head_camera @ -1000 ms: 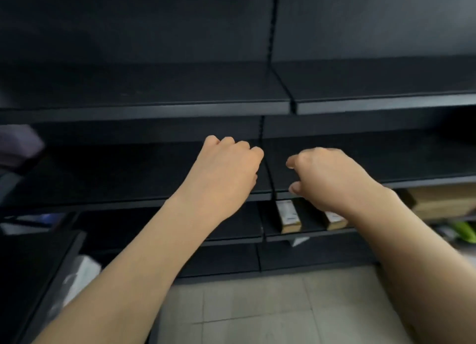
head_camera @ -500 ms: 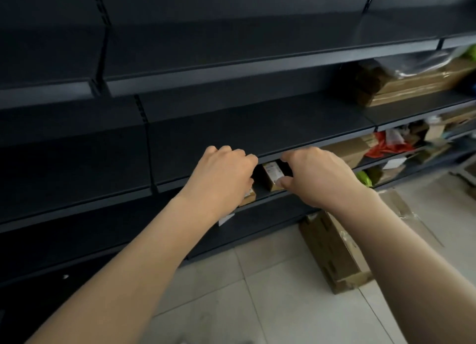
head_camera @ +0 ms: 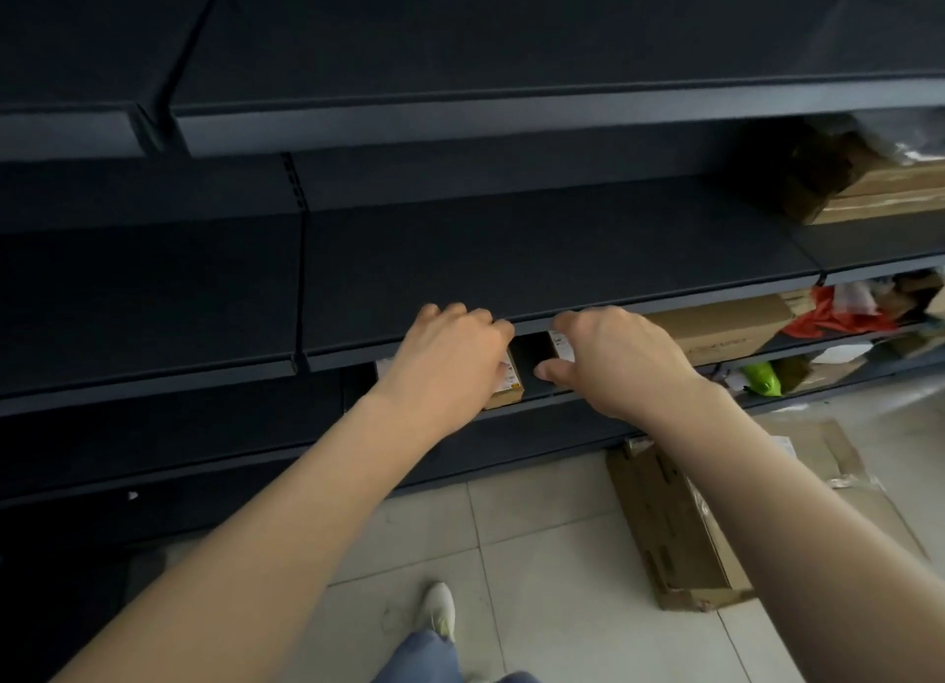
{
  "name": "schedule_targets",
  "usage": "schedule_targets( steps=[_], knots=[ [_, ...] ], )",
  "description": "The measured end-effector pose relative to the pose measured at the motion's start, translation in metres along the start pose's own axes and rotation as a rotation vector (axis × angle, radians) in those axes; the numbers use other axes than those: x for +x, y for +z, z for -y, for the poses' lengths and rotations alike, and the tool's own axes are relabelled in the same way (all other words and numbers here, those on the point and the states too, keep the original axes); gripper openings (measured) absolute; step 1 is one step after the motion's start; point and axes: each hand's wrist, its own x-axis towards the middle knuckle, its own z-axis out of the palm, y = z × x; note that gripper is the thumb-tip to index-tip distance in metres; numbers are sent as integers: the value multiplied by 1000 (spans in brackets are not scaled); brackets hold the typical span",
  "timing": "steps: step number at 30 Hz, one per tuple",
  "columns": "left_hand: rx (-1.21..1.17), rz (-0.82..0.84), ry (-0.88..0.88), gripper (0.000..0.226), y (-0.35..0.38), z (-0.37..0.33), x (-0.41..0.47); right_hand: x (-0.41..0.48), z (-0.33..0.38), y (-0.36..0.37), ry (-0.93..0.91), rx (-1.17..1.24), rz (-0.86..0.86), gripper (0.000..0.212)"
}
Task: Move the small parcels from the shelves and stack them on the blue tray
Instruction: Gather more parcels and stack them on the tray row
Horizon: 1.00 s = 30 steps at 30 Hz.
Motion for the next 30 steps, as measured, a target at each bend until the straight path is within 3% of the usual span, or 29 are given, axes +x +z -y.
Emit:
schedule_targets(
  steps=[8,15,24,30],
  knots=[
    [-63,71,-155,32,34,2,20,41,-13,33,-108,-20,95,42],
    [-91,136,-337,30,108,-13,22,65,-31,94,-248,-56,167,45],
    [-79,188,-494,33,248,3,35,118,-40,217,-210,-34,193,42],
    [-77,121,-607,37,342,46,49,162,-39,305,-134,36,179,44]
  ],
)
